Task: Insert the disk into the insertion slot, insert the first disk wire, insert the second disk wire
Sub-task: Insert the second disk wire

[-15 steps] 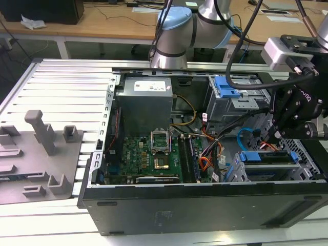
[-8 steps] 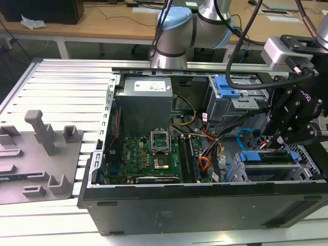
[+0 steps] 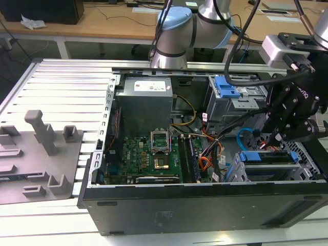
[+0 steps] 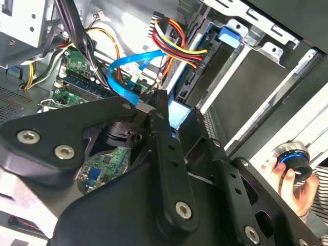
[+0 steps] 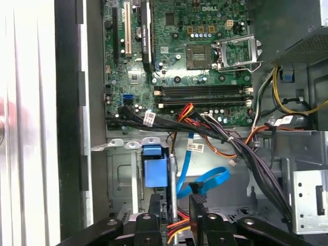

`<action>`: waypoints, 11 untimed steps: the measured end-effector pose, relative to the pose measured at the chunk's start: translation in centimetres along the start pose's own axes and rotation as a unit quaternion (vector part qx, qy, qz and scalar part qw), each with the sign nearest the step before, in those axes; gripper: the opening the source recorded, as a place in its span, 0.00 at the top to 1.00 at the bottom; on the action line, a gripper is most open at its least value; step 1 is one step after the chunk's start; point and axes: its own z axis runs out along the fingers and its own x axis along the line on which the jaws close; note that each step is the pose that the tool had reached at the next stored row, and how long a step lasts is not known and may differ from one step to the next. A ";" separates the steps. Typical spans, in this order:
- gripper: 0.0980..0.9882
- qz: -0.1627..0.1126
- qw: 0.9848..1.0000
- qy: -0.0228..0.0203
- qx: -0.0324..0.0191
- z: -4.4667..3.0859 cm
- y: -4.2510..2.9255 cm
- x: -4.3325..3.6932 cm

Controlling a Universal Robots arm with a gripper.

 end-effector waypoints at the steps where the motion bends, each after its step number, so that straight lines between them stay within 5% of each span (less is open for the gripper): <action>1: 0.70 0.000 1.000 0.000 0.000 0.00 0.01 -0.17; 7: 0.70 -0.004 1.000 0.000 0.000 0.01 0.06 -1.18; 10: 0.70 -0.064 0.998 0.003 0.000 0.01 0.06 -1.19; 11: 0.70 -0.064 0.998 0.003 -0.001 0.01 0.06 -1.19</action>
